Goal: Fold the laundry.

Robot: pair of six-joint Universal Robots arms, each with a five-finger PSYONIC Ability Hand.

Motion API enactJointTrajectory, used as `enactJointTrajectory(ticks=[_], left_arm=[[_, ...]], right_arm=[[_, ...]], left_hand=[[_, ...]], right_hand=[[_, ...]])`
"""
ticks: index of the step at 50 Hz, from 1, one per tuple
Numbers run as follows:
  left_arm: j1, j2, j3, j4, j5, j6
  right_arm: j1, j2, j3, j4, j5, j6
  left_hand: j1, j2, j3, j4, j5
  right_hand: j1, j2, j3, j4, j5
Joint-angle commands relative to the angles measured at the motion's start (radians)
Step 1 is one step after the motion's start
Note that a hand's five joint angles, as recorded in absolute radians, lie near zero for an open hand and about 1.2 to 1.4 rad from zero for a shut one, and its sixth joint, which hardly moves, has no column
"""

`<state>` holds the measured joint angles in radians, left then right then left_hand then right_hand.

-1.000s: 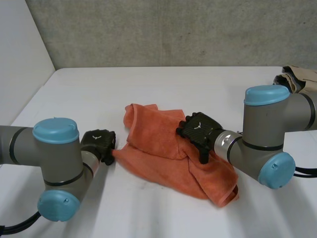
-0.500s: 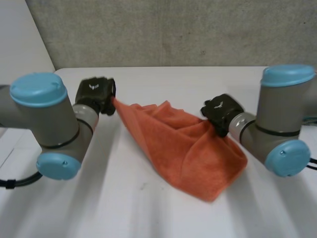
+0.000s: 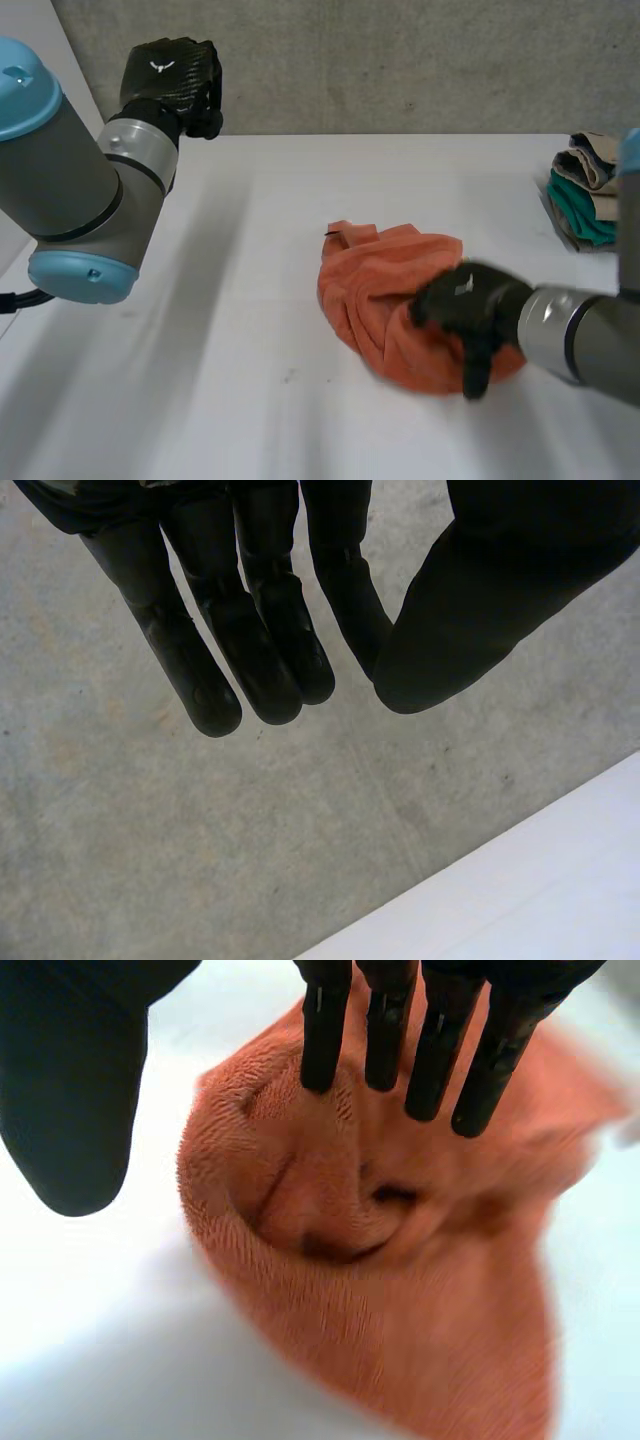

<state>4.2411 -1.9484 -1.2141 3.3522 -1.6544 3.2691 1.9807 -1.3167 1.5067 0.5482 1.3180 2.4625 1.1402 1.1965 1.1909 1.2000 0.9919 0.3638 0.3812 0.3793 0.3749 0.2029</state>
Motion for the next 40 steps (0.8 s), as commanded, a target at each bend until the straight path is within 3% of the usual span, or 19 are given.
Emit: enactJointTrajectory(ticks=[1, 3, 7, 12, 17, 28, 36, 40], left_arm=[[-0.023, 0.048, -0.065, -0.005, 0.047, -0.003], [-0.042, 0.049, -0.105, -0.004, 0.07, -0.003], [-0.102, 0.036, -0.149, -0.002, 0.108, -0.003], [-0.167, -0.016, -0.16, 0.007, 0.125, -0.002], [-0.208, -0.104, -0.113, 0.019, 0.131, 0.0], [-0.296, -0.359, 0.111, 0.001, 0.323, 0.027], [-0.329, -0.48, 0.208, -0.03, 0.328, 0.046], [-0.331, -0.53, 0.246, -0.04, 0.324, 0.067]], right_arm=[[-0.092, -0.035, -0.071, -0.06, -0.013, 0.078], [-0.095, -0.033, -0.062, -0.062, -0.011, 0.078], [-0.099, -0.032, -0.037, -0.062, -0.016, 0.088], [-0.105, -0.042, -0.014, -0.111, -0.029, 0.134], [-0.137, -0.107, -0.008, -0.145, -0.02, 0.191], [-0.298, -0.131, 0.065, -0.189, -0.029, 0.187], [-0.329, -0.075, 0.109, -0.278, -0.019, 0.154], [-0.349, -0.015, 0.101, -0.284, -0.023, 0.151]], left_hand=[[0.256, 0.2, 0.205, 0.196, 0.23], [0.158, 0.101, 0.107, 0.098, 0.131], [-0.52, -0.577, -0.571, -0.58, -0.547], [-0.621, -0.677, -0.672, -0.681, -0.647], [-0.63, -0.686, -0.681, -0.69, -0.656], [-0.592, -0.648, -0.643, -0.652, -0.618], [-0.507, -0.563, -0.558, -0.567, -0.533], [-0.363, -0.42, -0.414, -0.423, -0.39]], right_hand=[[0.012, -0.006, -0.004, 0.001, -0.002], [0.012, -0.006, -0.004, 0.001, -0.002], [0.009, -0.008, -0.007, -0.002, -0.005], [-0.023, -0.041, -0.039, -0.034, -0.037], [-0.064, -0.082, -0.08, -0.076, -0.078], [-0.17, -0.187, -0.185, -0.181, -0.183], [-0.189, -0.207, -0.205, -0.2, -0.203], [-0.189, -0.207, -0.205, -0.2, -0.203]])
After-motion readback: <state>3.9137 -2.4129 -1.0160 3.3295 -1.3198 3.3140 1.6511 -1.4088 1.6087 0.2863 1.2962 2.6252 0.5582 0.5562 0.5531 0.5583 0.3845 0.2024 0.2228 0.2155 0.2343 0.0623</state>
